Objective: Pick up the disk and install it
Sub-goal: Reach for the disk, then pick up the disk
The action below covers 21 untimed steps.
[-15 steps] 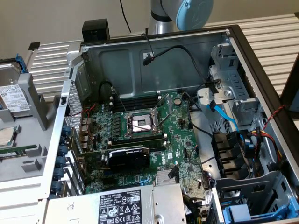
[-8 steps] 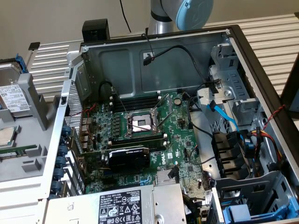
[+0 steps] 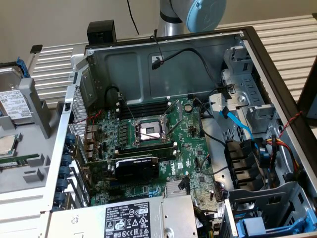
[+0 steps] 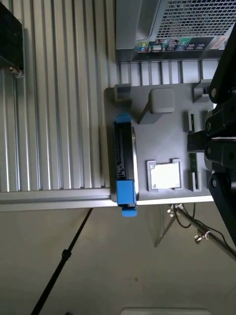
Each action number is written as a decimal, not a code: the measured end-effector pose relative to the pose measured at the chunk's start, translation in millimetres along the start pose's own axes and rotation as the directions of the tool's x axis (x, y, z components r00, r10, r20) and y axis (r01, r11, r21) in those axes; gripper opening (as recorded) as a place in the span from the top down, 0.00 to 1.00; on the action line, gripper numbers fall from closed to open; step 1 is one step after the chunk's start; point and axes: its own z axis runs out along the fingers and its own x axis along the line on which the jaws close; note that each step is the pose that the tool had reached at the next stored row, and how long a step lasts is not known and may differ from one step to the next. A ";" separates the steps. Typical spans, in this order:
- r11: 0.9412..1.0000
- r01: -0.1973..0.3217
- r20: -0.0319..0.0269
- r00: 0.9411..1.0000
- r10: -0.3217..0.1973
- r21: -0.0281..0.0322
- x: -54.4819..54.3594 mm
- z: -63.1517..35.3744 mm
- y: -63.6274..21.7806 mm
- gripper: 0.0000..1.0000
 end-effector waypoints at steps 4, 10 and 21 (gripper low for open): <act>0.999 0.051 0.000 0.999 -0.051 0.000 0.3 0.0 0.3 0.89; 0.987 0.159 0.001 0.987 -0.159 -0.001 0.3 0.0 0.3 0.89; 0.936 0.351 0.003 0.936 -0.351 -0.002 0.3 0.0 0.3 0.89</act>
